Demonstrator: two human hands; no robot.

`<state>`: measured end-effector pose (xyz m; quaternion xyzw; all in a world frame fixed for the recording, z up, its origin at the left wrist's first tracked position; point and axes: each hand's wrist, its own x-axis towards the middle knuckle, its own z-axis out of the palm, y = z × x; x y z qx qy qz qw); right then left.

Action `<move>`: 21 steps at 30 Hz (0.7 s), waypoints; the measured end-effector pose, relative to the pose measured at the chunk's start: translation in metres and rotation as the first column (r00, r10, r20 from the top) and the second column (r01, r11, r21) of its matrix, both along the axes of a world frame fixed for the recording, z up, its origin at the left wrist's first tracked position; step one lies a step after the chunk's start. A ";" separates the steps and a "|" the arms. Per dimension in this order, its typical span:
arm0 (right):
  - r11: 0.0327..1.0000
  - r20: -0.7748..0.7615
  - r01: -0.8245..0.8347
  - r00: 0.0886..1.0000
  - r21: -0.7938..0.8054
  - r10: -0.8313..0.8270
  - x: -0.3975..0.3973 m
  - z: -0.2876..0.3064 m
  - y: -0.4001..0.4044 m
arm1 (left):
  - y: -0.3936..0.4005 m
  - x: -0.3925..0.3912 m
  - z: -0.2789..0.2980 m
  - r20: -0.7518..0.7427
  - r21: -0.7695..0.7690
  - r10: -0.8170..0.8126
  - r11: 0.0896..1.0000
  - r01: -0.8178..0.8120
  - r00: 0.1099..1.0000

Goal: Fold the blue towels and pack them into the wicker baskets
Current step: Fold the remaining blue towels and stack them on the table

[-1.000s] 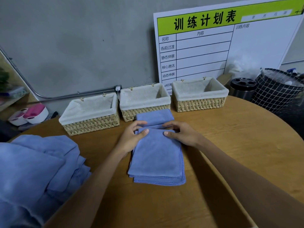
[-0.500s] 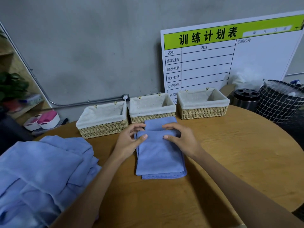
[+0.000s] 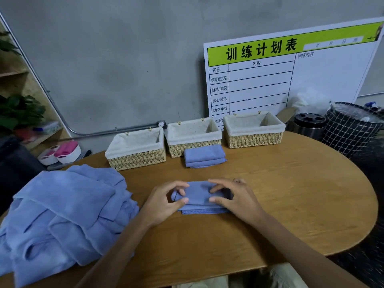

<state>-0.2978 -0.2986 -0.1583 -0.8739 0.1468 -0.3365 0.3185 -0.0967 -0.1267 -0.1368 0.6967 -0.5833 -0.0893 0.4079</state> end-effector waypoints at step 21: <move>0.956 -0.148 0.242 0.965 0.165 -0.219 0.024 -0.018 -0.018 | -0.045 0.000 -0.039 0.024 -0.015 0.258 0.966 -0.258 0.966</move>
